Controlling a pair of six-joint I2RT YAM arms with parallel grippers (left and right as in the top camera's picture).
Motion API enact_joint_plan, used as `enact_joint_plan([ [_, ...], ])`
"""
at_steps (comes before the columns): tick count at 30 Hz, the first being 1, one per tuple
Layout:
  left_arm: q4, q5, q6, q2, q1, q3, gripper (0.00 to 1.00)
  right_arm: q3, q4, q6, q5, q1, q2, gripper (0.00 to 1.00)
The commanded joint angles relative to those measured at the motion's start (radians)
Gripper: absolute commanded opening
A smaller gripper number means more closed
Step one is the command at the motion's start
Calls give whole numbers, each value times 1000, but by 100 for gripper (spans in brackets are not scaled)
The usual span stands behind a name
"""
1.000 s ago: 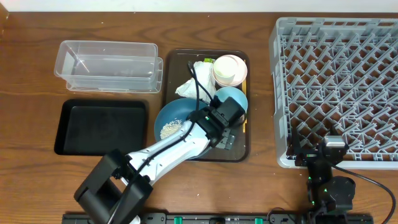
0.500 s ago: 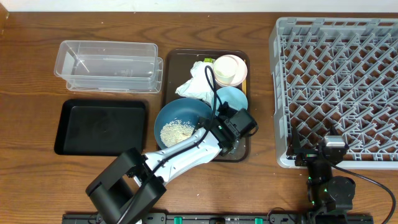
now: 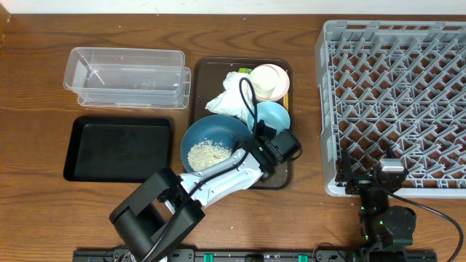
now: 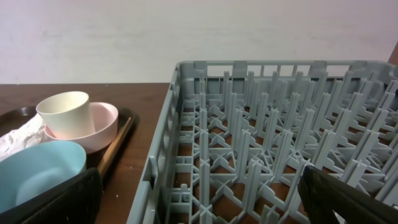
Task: Sort waste into correct bins and load items into the dishwasher rack
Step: 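Grasp the teal bowl rim with the left gripper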
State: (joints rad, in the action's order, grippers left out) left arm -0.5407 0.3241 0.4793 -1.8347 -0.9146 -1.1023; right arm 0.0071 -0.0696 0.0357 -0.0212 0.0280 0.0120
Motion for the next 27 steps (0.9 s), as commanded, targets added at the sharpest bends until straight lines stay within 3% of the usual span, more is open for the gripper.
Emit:
enact_joint_plan([
  [1, 1, 26, 16, -3, 0, -27, 61, -2, -3, -14, 3, -14, -7, 99],
  [27, 1, 29, 16, 27, -2, -28, 29, -2, -3, -15, 3, -14, -6, 99],
])
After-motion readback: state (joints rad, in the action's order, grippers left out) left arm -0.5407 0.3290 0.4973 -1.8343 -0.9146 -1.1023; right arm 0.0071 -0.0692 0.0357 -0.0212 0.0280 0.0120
